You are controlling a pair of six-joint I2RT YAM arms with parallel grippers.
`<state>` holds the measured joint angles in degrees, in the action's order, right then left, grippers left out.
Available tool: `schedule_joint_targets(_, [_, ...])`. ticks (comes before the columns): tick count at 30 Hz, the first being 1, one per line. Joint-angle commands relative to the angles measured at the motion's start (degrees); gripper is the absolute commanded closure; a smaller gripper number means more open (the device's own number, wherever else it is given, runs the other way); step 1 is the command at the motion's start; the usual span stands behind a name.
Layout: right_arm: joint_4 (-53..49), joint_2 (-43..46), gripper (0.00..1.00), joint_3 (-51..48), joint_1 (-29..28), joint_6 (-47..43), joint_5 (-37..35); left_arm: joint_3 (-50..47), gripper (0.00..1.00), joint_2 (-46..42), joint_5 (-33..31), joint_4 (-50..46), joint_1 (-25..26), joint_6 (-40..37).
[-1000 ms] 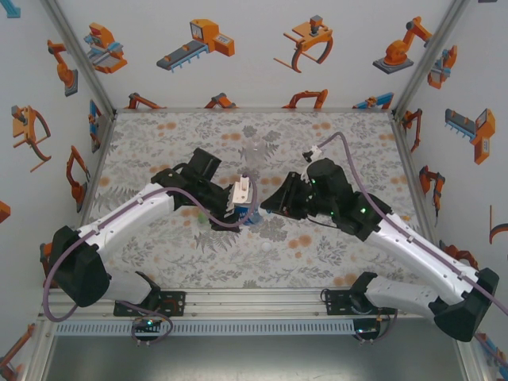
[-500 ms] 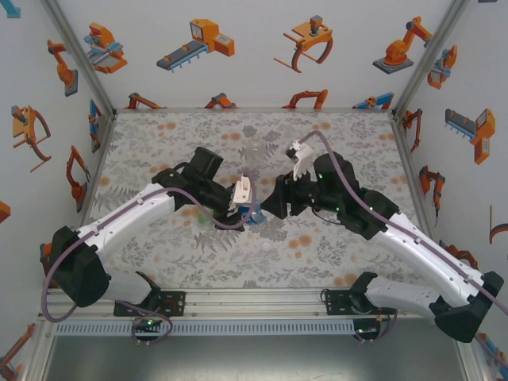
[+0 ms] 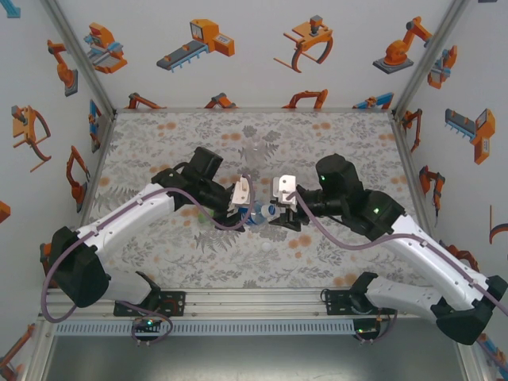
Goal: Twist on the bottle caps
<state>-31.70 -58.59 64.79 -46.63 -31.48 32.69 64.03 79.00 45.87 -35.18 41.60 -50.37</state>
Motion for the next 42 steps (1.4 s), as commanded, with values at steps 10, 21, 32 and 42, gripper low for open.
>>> schedule_joint_targets(10, [3.7,0.2,0.58,-1.0,0.1,-3.8,2.8,1.3,0.93,-1.1,2.9,-1.1,0.2,-1.9])
schedule_joint_targets(21, [5.1,0.6,0.88,-2.5,0.1,-0.7,3.7,1.5,0.72,-1.2,2.6,-1.1,0.2,-1.7])
schedule_joint_targets(32, [3.8,0.7,1.0,-3.1,0.1,4.2,-4.9,1.8,0.03,-1.6,-0.2,-0.8,0.1,0.3])
schedule_joint_targets(42, [-0.3,-8.9,1.0,1.1,5.5,21.7,-13.5,-0.9,0.03,-5.2,-6.6,8.2,-2.4,9.3])
